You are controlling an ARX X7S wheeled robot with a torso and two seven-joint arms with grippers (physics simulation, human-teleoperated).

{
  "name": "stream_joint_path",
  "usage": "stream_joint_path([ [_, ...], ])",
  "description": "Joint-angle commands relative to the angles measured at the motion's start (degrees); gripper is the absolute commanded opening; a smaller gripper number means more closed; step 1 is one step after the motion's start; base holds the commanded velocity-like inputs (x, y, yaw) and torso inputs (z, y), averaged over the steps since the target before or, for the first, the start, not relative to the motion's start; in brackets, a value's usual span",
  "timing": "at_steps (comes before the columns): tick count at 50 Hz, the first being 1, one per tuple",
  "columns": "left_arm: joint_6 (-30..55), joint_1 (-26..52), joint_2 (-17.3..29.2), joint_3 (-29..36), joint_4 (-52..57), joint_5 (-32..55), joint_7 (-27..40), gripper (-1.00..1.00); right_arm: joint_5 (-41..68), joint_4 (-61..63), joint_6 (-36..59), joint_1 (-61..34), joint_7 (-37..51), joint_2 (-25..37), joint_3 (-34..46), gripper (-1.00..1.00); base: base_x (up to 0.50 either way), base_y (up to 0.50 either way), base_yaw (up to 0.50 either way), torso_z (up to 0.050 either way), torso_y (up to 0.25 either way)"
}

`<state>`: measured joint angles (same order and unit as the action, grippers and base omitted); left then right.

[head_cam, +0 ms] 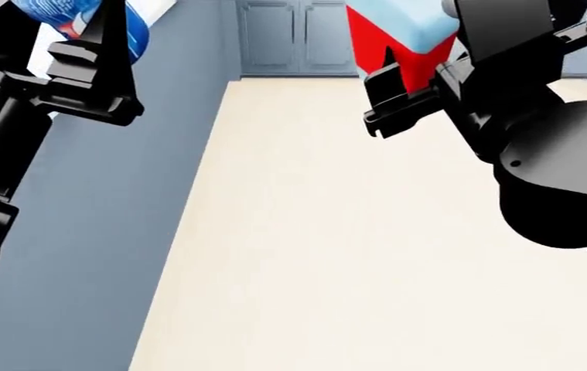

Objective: Move the drinks to the dining counter.

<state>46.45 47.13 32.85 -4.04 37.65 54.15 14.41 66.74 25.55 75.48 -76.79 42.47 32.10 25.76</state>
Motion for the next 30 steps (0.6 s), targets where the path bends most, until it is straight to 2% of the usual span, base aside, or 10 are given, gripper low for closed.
stream_joint_path([
  [1,-0.89,-0.73,0.30,-0.98,0.27,0.75,0.48,-1.00,-2.89,0.36,0.17,-1.16,0.16,0.14,0.05,-1.00,-0.50,0.00,0.00,0.000,0.010],
  [23,-1.22,-1.52,1.14,-2.30,0.85,1.95,0.88,-1.00,-2.38,-0.22,0.43,-2.13,0.69,-0.07,1.15,-1.00,-0.50,0.00,0.00,0.000,0.001],
  [30,-1.34,-1.95,1.40,-2.54,1.13,2.09,1.01,-1.00,-2.82,-0.66,-0.25,-1.94,0.22,0.04,1.75,-1.00,-0.50,-0.16,0.00,0.001,0.001],
])
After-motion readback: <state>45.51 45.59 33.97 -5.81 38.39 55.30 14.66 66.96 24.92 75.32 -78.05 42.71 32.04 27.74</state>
